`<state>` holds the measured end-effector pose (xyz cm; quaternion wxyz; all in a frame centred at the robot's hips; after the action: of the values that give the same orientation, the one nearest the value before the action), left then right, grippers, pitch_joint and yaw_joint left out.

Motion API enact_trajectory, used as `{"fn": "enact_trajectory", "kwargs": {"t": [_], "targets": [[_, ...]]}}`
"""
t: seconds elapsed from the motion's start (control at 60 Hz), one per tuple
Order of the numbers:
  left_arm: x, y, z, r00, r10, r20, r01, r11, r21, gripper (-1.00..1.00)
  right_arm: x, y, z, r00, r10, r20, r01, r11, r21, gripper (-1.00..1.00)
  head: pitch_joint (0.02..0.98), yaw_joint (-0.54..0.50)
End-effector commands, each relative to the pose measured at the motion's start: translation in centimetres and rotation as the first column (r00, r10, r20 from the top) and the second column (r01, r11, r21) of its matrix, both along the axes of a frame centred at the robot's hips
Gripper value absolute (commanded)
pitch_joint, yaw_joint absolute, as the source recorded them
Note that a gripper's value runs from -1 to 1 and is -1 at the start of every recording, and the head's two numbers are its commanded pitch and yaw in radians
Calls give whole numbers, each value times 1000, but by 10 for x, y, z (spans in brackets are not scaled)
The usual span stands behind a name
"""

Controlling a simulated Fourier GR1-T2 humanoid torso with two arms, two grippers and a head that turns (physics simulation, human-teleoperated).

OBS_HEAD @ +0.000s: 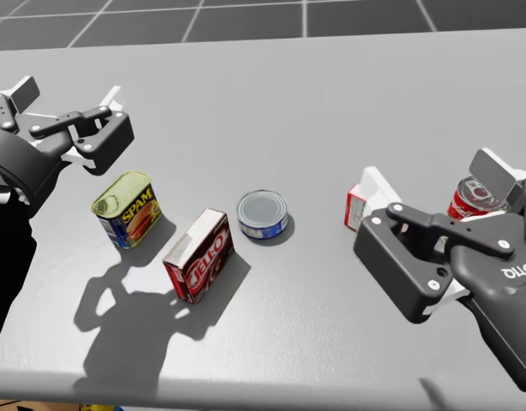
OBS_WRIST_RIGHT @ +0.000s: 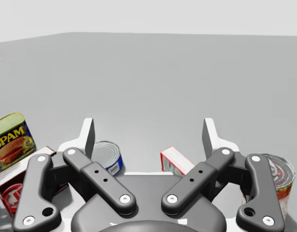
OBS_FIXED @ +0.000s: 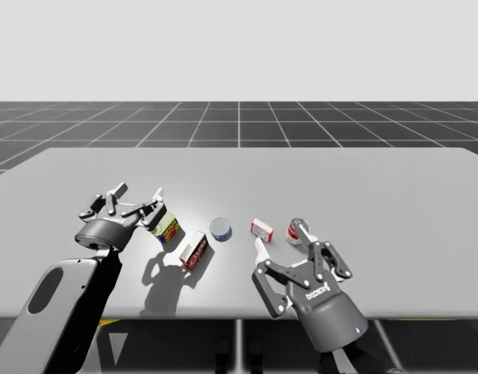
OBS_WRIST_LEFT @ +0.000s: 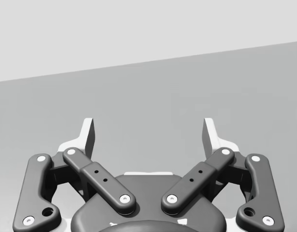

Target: Grasp the tuna can and hold it up.

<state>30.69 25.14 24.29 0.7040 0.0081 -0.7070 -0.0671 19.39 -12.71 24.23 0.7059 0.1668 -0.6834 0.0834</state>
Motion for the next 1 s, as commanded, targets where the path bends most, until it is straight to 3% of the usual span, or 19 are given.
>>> {"fn": "enact_trajectory", "kwargs": {"t": [0.017, 0.15, 0.45, 0.817, 1.0], "targets": [[0, 0, 0, 1000, -3, 3, 3, 1000, 1, -1000, -5, 29, -24, 999, 36, -13, -36, 999, -39, -1000, 813, 102], [1, 1, 0, 1000, 6, 3, -6, 1000, 3, -1000, -1, 45, -41, 997, 62, -51, -66, 995, -69, -1000, 814, 103], [1, 0, -1, 1000, 9, 4, -9, 1000, 7, -1000, 21, 78, -67, 986, 107, -127, -118, 990, -80, -1000, 813, 107], [1, 1, -1, 1000, 12, 4, -12, 1000, 7, -1000, 55, 95, -95, 981, 63, -183, -87, 988, -124, -1000, 812, 111], [1, 1, -1, 1000, 14, 5, -14, 1000, 9, -1000, 73, 111, -107, 979, 55, -198, -89, 981, -170, -1000, 811, 109]]}}
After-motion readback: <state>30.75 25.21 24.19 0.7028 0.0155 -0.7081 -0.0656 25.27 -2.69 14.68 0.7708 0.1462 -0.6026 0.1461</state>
